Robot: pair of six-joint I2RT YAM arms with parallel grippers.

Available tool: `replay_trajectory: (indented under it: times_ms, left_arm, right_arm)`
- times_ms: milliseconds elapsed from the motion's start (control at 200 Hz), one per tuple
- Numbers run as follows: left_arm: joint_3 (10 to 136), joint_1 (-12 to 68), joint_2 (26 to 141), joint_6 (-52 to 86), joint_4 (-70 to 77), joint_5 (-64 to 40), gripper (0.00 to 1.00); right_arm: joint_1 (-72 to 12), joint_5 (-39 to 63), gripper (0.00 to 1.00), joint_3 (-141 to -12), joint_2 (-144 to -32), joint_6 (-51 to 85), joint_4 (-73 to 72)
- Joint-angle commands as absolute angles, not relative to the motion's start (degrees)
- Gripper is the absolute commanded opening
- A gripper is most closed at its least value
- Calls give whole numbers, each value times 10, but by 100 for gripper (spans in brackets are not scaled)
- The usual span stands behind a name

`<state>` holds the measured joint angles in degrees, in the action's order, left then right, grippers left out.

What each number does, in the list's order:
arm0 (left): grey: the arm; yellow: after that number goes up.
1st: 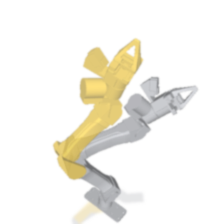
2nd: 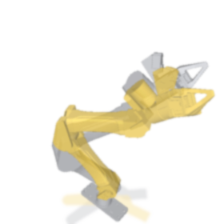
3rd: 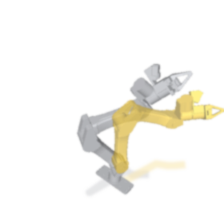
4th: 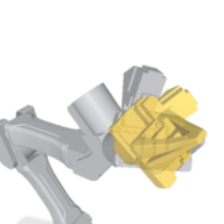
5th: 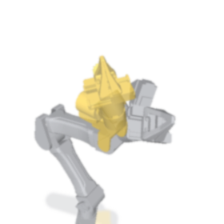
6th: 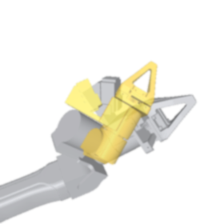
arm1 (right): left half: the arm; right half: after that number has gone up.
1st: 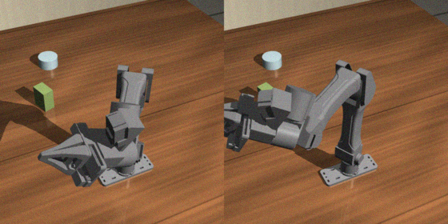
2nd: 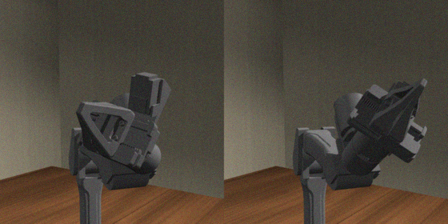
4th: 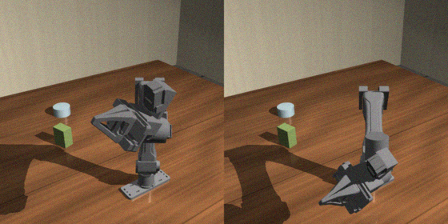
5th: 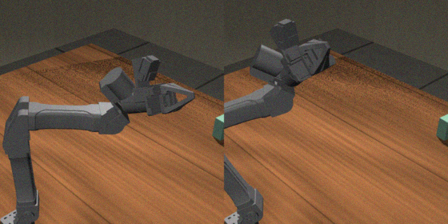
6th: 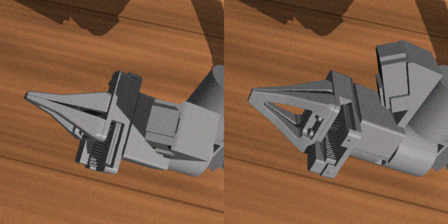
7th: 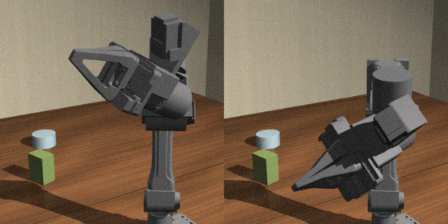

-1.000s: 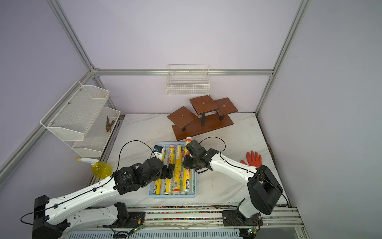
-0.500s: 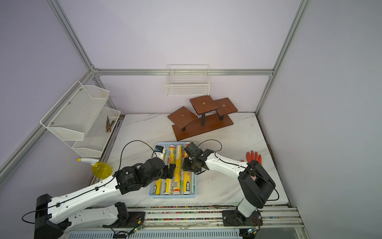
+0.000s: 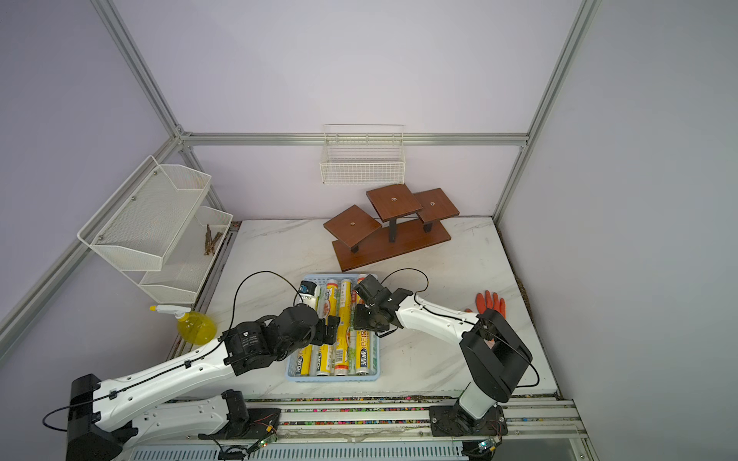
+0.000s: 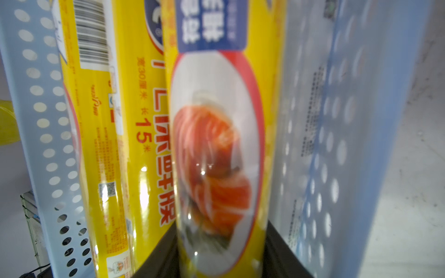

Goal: Put the plastic wrap into the basket
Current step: Place the plastic wrap in the basket.

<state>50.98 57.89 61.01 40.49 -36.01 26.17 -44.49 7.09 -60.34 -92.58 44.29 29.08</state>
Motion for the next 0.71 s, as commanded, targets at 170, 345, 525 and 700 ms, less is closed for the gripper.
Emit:
replay_trajectory:
  times_ms: [170,345,525,700]
  left_arm:
    - [512,578,612,410,-341,260,100]
    - [513,579,613,410,-340,258,100]
    - [514,578,614,410,-340,258,100]
    - [516,579,615,409,-338,258,100]
  right_arm:
    - [-450,51,52,-607,-916,437,309]
    - [-451,38,52,-608,-904,437,318]
    - [-451,35,54,-607,-894,437,321]
    - [-451,40,54,-608,-887,437,317]
